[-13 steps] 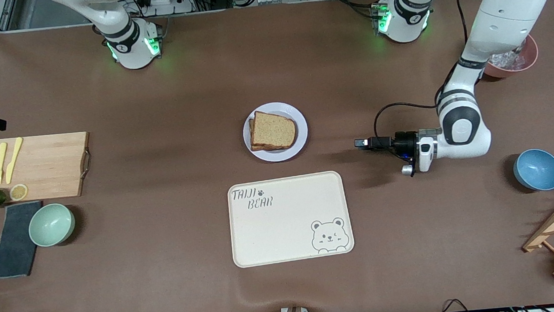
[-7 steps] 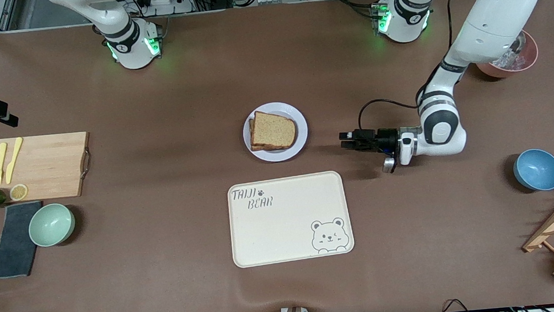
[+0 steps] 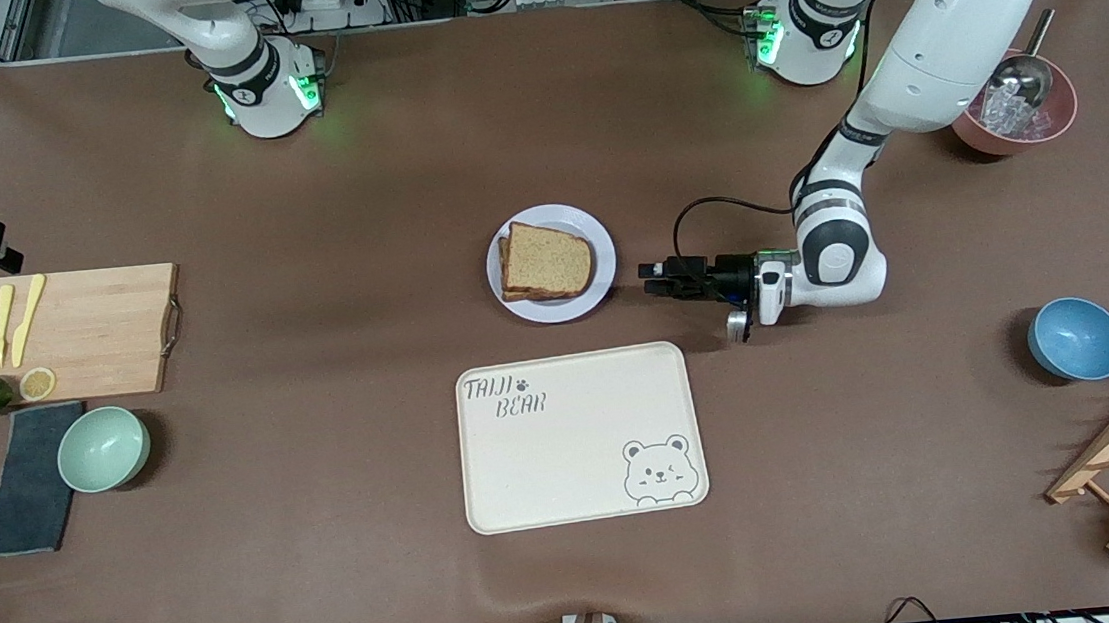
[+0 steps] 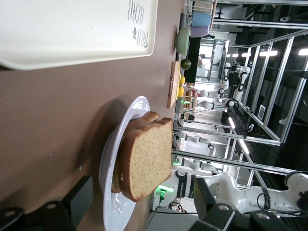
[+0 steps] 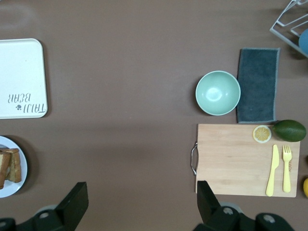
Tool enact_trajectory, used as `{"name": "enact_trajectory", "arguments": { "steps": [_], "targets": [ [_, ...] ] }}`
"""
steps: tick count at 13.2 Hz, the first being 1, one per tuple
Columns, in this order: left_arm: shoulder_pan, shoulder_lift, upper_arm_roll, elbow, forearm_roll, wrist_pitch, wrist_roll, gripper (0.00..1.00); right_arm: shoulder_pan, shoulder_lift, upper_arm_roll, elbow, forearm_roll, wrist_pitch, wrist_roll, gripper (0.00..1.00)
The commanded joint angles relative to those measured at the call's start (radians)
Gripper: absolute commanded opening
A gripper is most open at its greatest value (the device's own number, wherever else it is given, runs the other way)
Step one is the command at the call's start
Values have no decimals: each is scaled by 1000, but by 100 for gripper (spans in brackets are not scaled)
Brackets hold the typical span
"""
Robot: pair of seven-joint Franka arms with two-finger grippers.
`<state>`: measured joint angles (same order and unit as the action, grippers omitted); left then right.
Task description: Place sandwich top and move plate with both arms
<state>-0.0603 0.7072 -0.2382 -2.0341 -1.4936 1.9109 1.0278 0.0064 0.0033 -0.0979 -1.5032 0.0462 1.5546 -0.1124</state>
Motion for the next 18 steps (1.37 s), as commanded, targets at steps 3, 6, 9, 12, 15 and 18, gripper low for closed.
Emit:
{"name": "enact_trajectory", "arguments": {
  "steps": [3, 6, 9, 12, 15, 18],
  "targets": [
    [-52, 11, 0, -8, -60, 49, 64, 79, 24, -22, 7, -20, -45, 18, 28, 100],
    [-62, 35, 0, -8, -74, 59, 103, 76, 23, -22, 7, -20, -45, 18, 28, 100],
    [-78, 44, -1, -8, -77, 65, 115, 70, 18, -22, 6, -19, -40, 16, 28, 100],
    [-101, 44, 0, -8, -95, 89, 115, 66, 24, -23, 7, -19, -38, 15, 28, 100],
    [-125, 58, 0, -5, -112, 115, 130, 60, 23, -22, 7, -19, -38, 18, 28, 100],
    [-139, 57, -1, -6, -119, 129, 140, 40, 17, -20, 6, -17, -38, 18, 27, 100]
  ]
}}
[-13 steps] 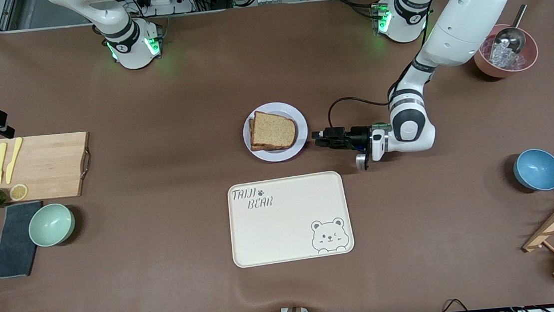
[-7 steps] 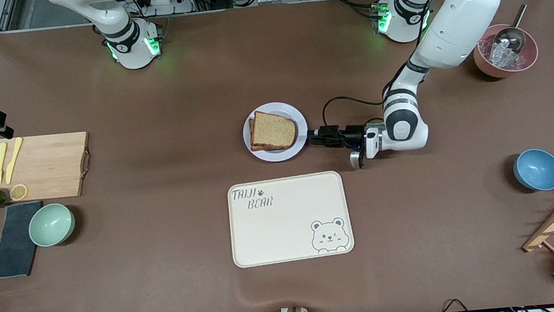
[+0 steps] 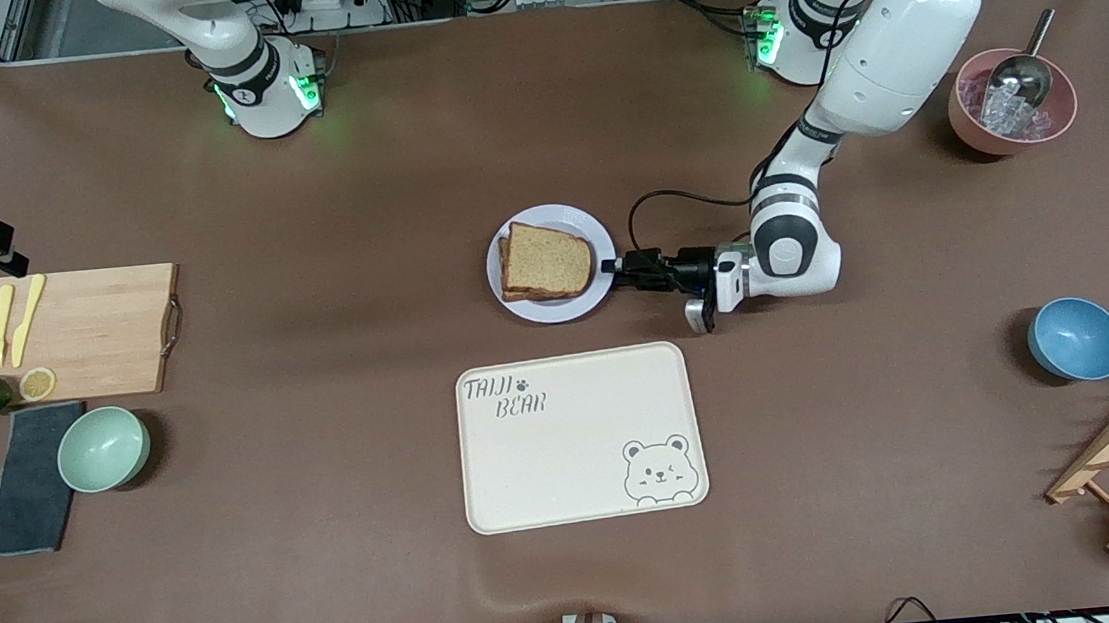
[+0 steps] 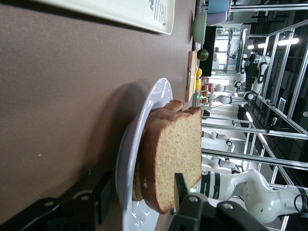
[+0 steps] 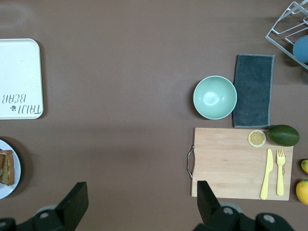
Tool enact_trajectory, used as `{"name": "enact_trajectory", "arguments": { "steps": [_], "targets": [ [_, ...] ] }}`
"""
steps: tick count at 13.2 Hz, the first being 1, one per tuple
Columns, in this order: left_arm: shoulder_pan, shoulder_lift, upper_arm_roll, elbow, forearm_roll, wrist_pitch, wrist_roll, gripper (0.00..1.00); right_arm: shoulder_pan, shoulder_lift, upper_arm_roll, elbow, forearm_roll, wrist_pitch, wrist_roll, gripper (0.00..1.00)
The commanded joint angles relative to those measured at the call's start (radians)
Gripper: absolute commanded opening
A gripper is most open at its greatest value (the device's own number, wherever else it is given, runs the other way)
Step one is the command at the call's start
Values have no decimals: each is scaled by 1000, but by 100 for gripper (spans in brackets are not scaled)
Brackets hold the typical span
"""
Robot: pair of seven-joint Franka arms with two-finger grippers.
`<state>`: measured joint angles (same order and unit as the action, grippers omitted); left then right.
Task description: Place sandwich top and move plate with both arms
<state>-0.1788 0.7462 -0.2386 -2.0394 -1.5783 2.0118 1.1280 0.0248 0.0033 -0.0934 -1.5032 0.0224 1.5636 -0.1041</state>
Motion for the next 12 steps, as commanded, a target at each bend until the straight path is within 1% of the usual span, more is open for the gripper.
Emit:
{"name": "enact_trajectory", "arguments": {
  "steps": [1, 3, 5, 9, 10, 12],
  "targets": [
    [-22, 19, -1, 1, -34, 28, 42, 31, -5, -20, 0, -18, -12, 9, 18, 100],
    [-30, 19, -1, 1, -34, 28, 53, 18, -5, -20, 0, -12, -9, 9, 17, 100],
    [-39, 19, 1, 1, -35, 28, 58, 0, -6, -17, -3, -12, -9, 7, 15, 100],
    [-18, -1, -1, 13, -46, 28, 79, 0, -6, -17, -3, -11, -9, 9, 15, 100],
    [-13, -7, -5, 18, -66, 28, 93, 0, -6, -17, -3, -11, -9, 9, 15, 100],
    [-14, -7, -21, 54, -153, 27, 113, 0, -6, -17, -3, -11, -10, 9, 17, 100]
  ]
}}
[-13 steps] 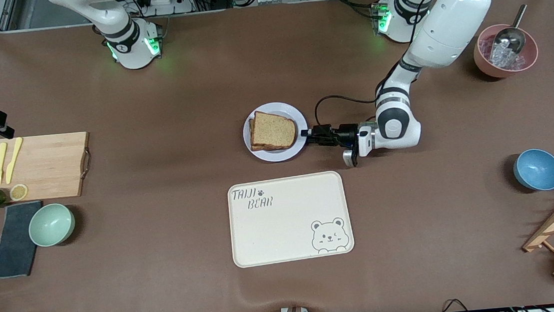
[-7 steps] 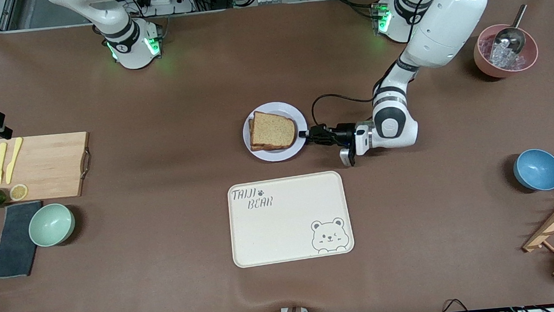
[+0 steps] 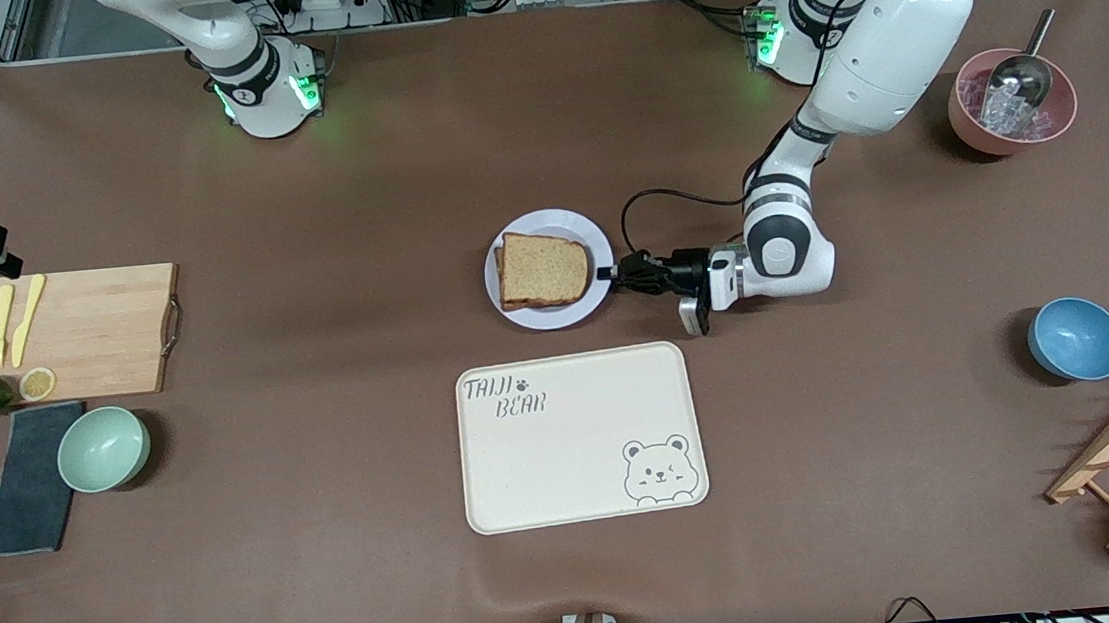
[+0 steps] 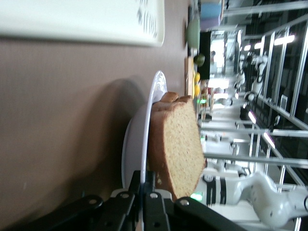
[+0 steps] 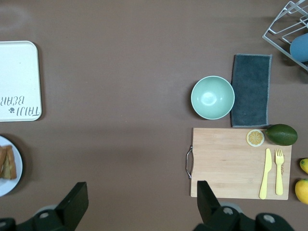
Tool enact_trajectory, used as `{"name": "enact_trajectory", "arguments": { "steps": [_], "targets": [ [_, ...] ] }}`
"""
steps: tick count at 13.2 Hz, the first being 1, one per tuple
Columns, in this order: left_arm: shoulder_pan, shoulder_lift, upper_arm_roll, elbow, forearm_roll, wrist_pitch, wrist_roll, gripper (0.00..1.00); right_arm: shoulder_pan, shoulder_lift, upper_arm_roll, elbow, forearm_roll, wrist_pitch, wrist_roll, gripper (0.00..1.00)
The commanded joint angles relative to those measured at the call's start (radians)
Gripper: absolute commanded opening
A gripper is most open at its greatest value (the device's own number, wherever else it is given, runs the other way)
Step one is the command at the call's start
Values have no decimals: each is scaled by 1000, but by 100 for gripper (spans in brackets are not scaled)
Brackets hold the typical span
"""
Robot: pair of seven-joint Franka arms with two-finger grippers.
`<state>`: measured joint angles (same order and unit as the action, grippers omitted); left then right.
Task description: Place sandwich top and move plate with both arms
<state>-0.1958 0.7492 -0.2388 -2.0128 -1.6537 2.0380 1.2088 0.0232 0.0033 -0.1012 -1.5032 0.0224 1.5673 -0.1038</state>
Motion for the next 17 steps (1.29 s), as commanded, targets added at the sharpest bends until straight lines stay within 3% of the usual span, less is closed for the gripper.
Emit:
{"name": "enact_trajectory", "arguments": {
  "steps": [1, 6, 13, 17],
  "targets": [
    [-7, -10, -34, 49, -128, 2, 32, 0, -5, -17, 5, -11, -12, 5, 16, 100],
    [-40, -10, -37, 140, -187, 11, 17, 0, -3, -16, 6, -8, -16, 5, 18, 100],
    [-25, -33, -51, 146, -173, 15, -30, 0, -5, -11, 5, -8, -16, 7, 18, 100],
    [-28, -16, -11, 221, -166, 16, -130, 0, -5, -9, 5, -8, -12, 7, 18, 100]
  ]
}}
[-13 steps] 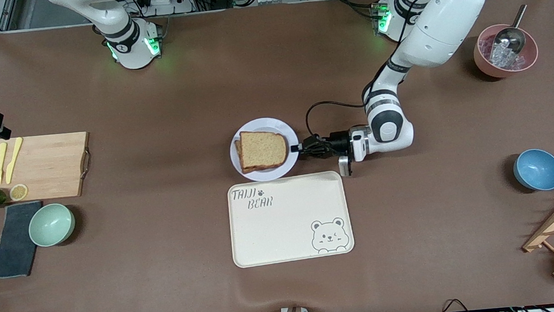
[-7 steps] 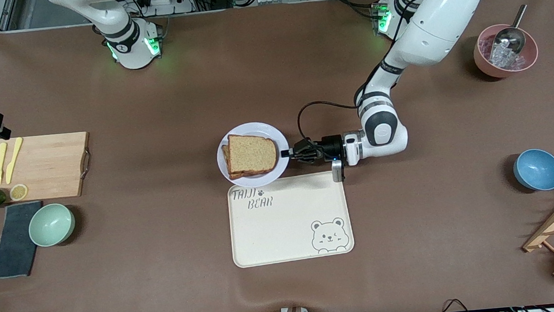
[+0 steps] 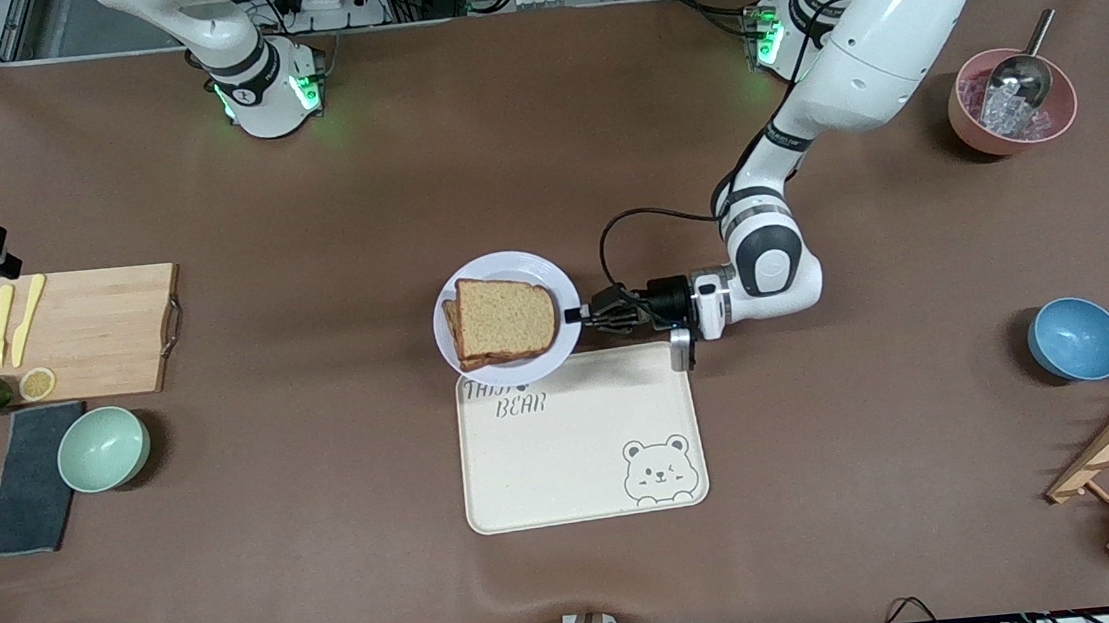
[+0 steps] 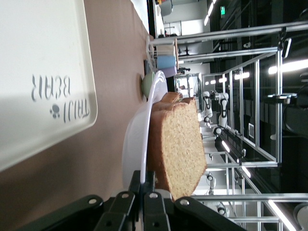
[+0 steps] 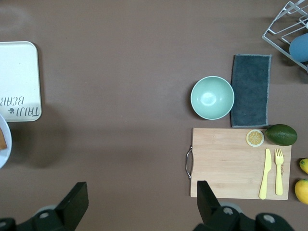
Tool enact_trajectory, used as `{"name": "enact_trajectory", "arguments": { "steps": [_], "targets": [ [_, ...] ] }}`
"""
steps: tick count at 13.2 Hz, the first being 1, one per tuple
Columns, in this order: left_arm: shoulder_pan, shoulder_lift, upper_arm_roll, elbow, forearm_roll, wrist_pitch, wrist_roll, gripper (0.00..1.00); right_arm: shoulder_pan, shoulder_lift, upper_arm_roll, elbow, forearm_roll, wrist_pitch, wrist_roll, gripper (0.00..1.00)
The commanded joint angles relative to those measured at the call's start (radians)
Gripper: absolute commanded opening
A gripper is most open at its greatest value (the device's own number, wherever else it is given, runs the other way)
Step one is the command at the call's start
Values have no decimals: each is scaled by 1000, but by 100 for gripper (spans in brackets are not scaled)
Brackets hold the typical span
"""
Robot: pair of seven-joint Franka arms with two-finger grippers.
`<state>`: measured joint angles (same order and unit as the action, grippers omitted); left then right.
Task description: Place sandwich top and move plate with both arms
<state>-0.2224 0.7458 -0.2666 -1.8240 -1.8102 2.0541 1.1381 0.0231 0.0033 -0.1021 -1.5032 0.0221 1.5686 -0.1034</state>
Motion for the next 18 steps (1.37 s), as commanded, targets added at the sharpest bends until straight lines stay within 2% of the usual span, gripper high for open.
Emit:
{"name": "enact_trajectory", "arguments": {
  "steps": [1, 6, 8, 10, 15, 18],
  "targets": [
    [-2, -13, 30, 51, -5, 0, -110, 0, -5, -8, 5, -8, -11, 5, 17, 100],
    [-2, 47, 53, 132, 12, 58, -192, 0, -5, -5, 5, -9, -5, 11, 17, 100],
    [-11, 69, 102, 175, 51, 57, -236, 0, -5, -5, 5, -9, -5, 11, 17, 100],
    [-14, 79, 109, 198, 69, 58, -303, 0, -5, -2, 5, -9, -5, 13, 19, 100],
    [-28, 210, 122, 354, 78, 112, -307, 0, -5, -2, 7, -9, -4, 13, 19, 100],
    [-34, 205, 152, 362, 130, 112, -330, 0, -3, -2, 7, -9, -1, 13, 19, 100]
  ]
}}
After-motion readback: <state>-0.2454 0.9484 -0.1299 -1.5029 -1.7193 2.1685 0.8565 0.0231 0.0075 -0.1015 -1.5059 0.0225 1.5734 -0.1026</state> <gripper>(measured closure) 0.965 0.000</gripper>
